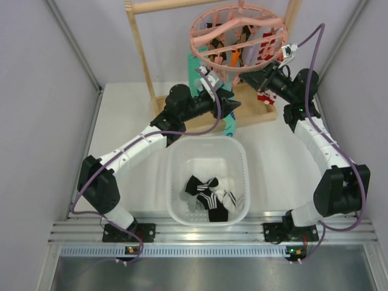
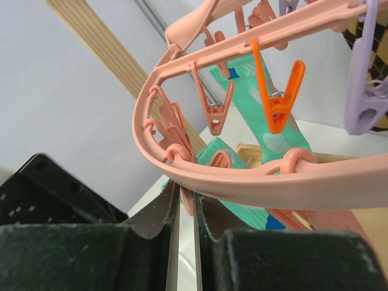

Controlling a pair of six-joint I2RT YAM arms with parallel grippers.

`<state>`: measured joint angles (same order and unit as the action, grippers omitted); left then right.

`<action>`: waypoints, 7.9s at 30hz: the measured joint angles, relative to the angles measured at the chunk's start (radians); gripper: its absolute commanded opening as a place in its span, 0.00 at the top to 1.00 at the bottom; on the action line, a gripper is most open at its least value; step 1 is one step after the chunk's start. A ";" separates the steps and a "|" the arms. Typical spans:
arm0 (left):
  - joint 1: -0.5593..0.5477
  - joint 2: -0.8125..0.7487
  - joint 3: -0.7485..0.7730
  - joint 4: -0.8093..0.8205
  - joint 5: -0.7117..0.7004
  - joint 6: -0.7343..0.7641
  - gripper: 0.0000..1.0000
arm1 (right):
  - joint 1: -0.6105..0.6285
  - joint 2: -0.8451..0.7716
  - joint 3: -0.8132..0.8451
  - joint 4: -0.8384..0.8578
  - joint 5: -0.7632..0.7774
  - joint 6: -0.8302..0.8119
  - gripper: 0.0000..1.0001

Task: Clip the socks to the hanger
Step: Open the clamp at the hanger.

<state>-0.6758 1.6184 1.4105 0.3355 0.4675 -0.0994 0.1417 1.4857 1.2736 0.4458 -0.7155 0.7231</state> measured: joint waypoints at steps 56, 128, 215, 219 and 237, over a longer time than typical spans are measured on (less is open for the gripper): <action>-0.020 0.143 0.127 0.107 -0.248 0.249 1.00 | 0.147 -0.064 0.117 -0.369 0.267 -0.145 0.71; 0.048 0.059 -0.098 0.453 -0.152 0.106 1.00 | 0.177 -0.023 -0.023 0.047 0.216 0.092 0.54; 0.045 -0.064 -0.169 0.332 -0.100 0.023 0.36 | 0.209 0.080 0.047 0.172 0.254 0.136 1.00; 0.061 -0.116 -0.207 0.304 -0.084 0.024 0.36 | 0.209 0.081 0.053 0.158 0.254 0.156 1.00; 0.077 -0.056 -0.093 0.265 -0.097 0.019 0.41 | 0.210 0.081 0.069 0.163 0.222 0.202 1.00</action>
<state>-0.5987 1.5620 1.3170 0.6006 0.3706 -0.0803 0.3515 1.5665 1.3422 0.6090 -0.4931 0.9249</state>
